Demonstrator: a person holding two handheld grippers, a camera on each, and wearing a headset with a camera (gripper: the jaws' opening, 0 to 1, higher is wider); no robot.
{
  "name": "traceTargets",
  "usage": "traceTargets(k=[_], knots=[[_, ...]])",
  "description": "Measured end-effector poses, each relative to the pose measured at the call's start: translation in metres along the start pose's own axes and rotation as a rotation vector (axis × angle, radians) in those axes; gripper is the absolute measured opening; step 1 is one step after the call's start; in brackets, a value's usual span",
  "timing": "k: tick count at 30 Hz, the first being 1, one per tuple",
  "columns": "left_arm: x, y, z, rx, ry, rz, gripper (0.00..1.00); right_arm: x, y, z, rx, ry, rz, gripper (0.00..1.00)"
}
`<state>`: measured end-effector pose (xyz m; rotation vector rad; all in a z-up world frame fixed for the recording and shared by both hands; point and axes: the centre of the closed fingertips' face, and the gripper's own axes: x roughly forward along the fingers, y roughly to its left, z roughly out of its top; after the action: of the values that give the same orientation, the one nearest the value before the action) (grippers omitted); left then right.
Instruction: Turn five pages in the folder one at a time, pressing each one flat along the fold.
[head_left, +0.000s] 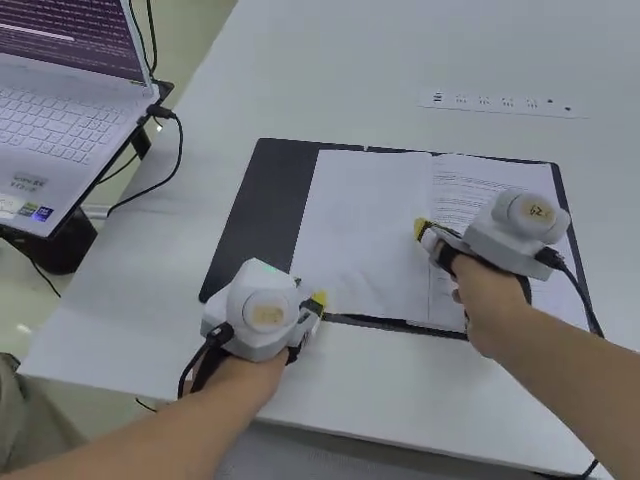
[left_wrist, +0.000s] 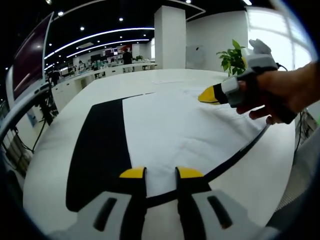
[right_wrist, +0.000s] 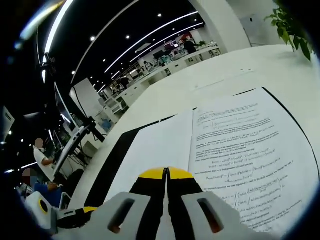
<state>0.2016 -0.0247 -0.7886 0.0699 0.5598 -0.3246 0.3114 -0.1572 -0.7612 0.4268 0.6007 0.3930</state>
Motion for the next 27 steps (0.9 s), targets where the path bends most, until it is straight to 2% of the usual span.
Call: traceTargets(k=[5, 9, 11, 18, 27], knots=[[0.002, 0.001, -0.001, -0.005, -0.008, 0.010, 0.22, 0.007, -0.008, 0.000, -0.027, 0.004, -0.020, 0.00], [0.002, 0.001, -0.001, -0.002, -0.015, 0.009, 0.21, 0.014, -0.007, 0.005, -0.069, -0.007, 0.010, 0.00], [0.003, 0.001, -0.001, -0.003, -0.017, 0.010, 0.21, 0.016, -0.004, 0.008, -0.124, -0.014, 0.018, 0.00], [0.003, 0.001, -0.001, -0.004, -0.024, 0.010, 0.21, 0.023, -0.007, 0.017, -0.113, -0.028, 0.022, 0.00], [0.003, 0.001, -0.001, -0.005, -0.030, 0.013, 0.21, 0.039, -0.013, 0.034, -0.106, -0.046, 0.020, 0.00]])
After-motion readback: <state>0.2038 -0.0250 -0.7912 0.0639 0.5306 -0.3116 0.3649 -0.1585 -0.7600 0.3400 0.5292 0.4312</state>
